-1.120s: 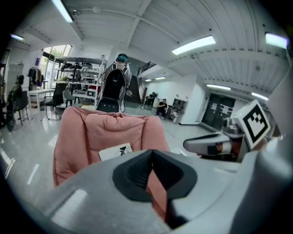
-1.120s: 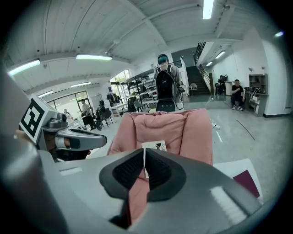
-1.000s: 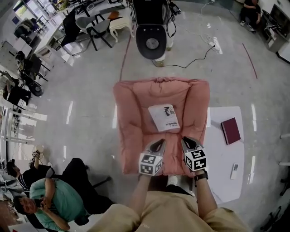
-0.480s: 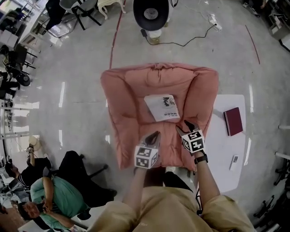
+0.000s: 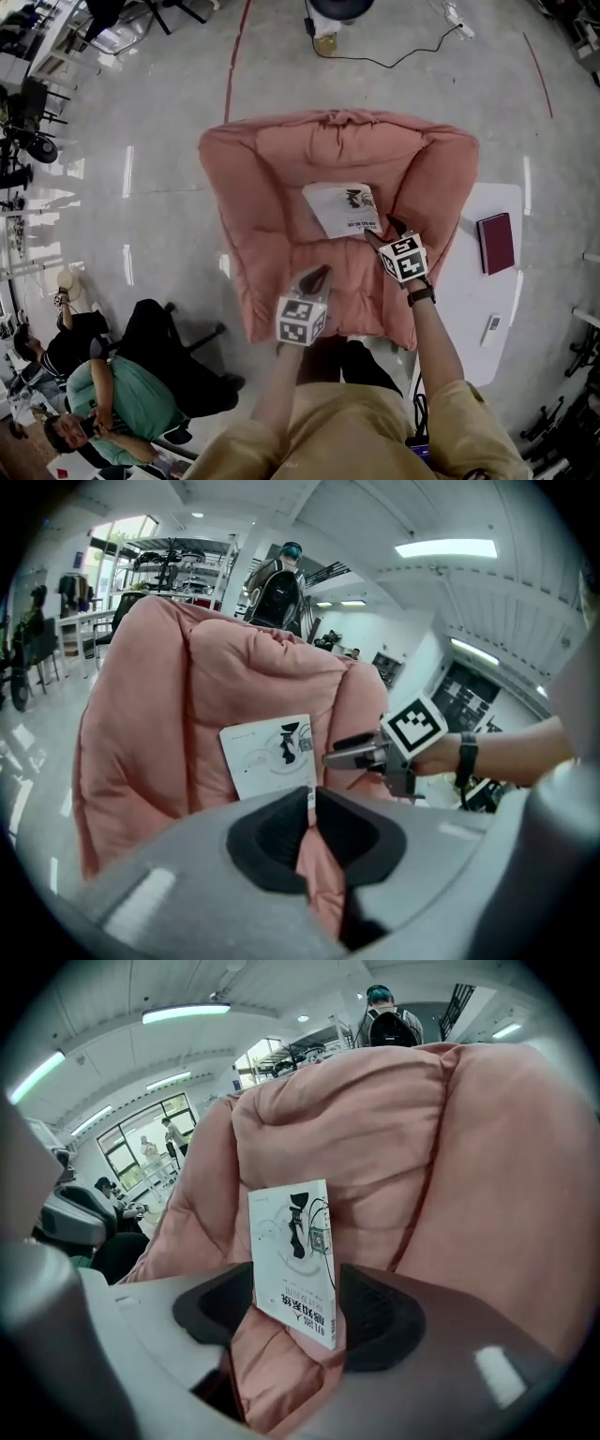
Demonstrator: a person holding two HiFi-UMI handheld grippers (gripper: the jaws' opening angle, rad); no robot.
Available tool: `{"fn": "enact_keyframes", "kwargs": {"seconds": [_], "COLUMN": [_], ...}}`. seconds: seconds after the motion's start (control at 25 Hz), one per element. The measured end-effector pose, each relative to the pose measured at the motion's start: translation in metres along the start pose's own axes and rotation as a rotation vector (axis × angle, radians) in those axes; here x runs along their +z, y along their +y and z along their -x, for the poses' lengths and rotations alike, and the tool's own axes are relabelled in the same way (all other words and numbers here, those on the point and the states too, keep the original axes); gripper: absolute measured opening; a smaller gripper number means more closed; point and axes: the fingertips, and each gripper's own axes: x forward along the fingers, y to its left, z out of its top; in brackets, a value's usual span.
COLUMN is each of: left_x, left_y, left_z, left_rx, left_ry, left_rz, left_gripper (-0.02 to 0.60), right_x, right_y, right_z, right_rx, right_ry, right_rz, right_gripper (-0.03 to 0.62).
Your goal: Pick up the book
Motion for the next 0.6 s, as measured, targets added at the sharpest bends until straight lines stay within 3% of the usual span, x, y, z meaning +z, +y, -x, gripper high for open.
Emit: {"fn": "enact_keyframes", "kwargs": {"seconds": [0.6], "left_x": [-0.017], "left_y": [0.018], "left_z": [-0.011], "left_rx": [0.013], "left_ry": [0.018], "left_rz": [0.048], "left_gripper": [0.003], "right_x": [0.029], "right_y": [-0.020], "right_z": [-0.070], "right_rx": [0.039], "right_ry": [0.005], "right_rz": [0.159], "right_gripper": [0.252]}}
